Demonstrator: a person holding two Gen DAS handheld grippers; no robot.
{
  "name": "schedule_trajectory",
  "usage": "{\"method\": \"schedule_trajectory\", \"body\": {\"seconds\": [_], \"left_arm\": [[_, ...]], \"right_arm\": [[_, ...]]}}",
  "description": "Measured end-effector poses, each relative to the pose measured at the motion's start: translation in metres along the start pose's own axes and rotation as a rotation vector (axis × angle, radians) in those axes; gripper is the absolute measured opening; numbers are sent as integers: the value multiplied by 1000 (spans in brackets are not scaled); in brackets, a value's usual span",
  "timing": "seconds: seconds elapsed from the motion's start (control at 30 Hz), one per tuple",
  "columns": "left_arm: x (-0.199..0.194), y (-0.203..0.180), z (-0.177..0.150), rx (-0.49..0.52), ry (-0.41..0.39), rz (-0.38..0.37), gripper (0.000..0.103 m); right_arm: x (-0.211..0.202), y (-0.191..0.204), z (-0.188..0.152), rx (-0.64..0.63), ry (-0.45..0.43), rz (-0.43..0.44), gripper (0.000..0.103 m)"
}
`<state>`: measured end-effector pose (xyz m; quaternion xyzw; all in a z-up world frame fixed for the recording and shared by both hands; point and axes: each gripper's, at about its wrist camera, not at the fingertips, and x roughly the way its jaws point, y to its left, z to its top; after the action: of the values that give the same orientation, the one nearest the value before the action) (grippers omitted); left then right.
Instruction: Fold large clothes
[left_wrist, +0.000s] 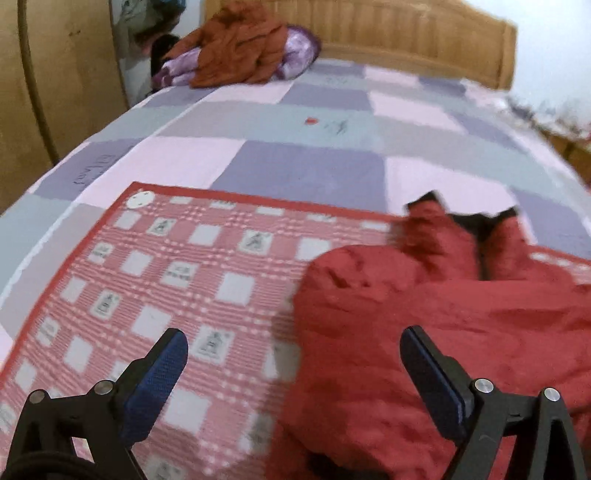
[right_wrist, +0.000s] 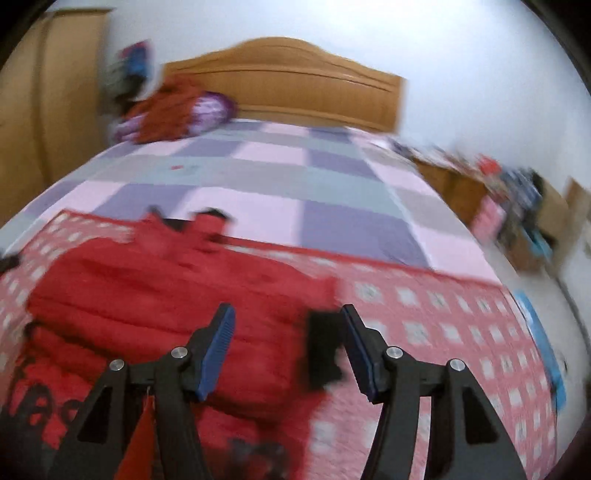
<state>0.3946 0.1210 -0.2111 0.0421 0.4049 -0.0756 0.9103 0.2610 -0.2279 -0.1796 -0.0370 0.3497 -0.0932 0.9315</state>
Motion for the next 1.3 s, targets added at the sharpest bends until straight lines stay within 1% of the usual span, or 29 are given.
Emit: {"method": "schedule_trajectory", "body": {"seconds": [0.07, 0.1, 0.13, 0.2, 0.23, 0.27, 0.3, 0.33, 0.4, 0.43, 0.53, 0.57, 0.6, 0.7, 0.77, 0.8, 0.83, 0.87, 0.9, 0.93, 0.97, 1.0, 1.03, 1.1, 1.13, 1.17, 1.2, 1.23, 1.3], "left_arm": [[17, 1, 8, 38, 50, 25, 96], [27, 2, 11, 57, 78, 33, 96], [33, 3, 12, 67, 99, 26, 96], [52, 8, 16, 88, 159, 16, 96], [58, 10, 15, 94, 181, -2, 96], [64, 11, 14, 101, 200, -14, 96], [67, 11, 14, 110, 206, -19, 96], [69, 11, 14, 116, 213, -45, 96], [72, 9, 13, 103, 236, -148, 95], [73, 4, 13, 102, 242, -209, 95], [75, -13, 17, 115, 225, -222, 95], [80, -19, 20, 122, 224, -201, 95], [86, -26, 21, 144, 229, -160, 95], [116, -53, 18, 346, 219, 106, 95], [130, -50, 20, 355, 226, 174, 95], [139, -42, 23, 332, 234, 216, 95], [143, -35, 25, 313, 238, 239, 94], [151, -26, 28, 300, 250, 287, 89], [156, -17, 30, 290, 272, 312, 83], [159, 0, 32, 231, 308, 282, 77], [156, 14, 35, 161, 323, 227, 75], [147, 25, 37, 112, 311, 187, 74], [137, 31, 37, 98, 288, 158, 74], [102, 36, 32, 107, 212, 71, 74], [91, 34, 30, 121, 191, 44, 74], [73, 29, 25, 137, 160, -3, 74], [58, 21, 22, 159, 136, -47, 78], [50, 13, 18, 184, 123, -65, 82], [37, -6, 2, 240, 104, -67, 87]], "right_arm": [[17, 27, 9, -31, 42, 62, 61], [33, 39, 10, -40, 91, 87, 61], [47, 44, 7, -48, 145, 92, 61], [82, 39, -11, -51, 295, 2, 61], [93, 25, -24, -2, 358, 3, 61], [98, 9, -38, 80, 390, 48, 60], [97, -1, -47, 118, 384, 70, 59], [89, -5, -54, 97, 359, 59, 58], [79, -1, -64, 15, 347, 34, 58], [76, -1, -68, 6, 345, 34, 58], [74, -4, -72, 23, 330, 32, 59], [75, -4, -71, 36, 331, 27, 59], [75, 0, -72, 38, 331, 21, 59], [72, 1, -74, 33, 320, 12, 59], [70, 0, -77, 48, 310, 28, 59], [70, -1, -78, 51, 309, 35, 59], [71, -3, -77, 53, 305, 40, 59], [70, -4, -78, 52, 302, 44, 58], [68, -6, -79, 50, 300, 46, 58], [67, -7, -80, 47, 300, 44, 58], [65, -9, -81, 48, 297, 44, 58], [63, -12, -82, 57, 293, 49, 58], [61, -14, -83, 62, 292, 51, 58], [56, -13, -81, 59, 282, 46, 58], [53, -10, -79, 52, 274, 37, 58], [49, -7, -76, 46, 268, 24, 58], [45, -3, -71, 43, 254, 8, 60], [40, 3, -66, 43, 231, 3, 61], [30, 19, -53, 54, 175, 29, 61]]}}
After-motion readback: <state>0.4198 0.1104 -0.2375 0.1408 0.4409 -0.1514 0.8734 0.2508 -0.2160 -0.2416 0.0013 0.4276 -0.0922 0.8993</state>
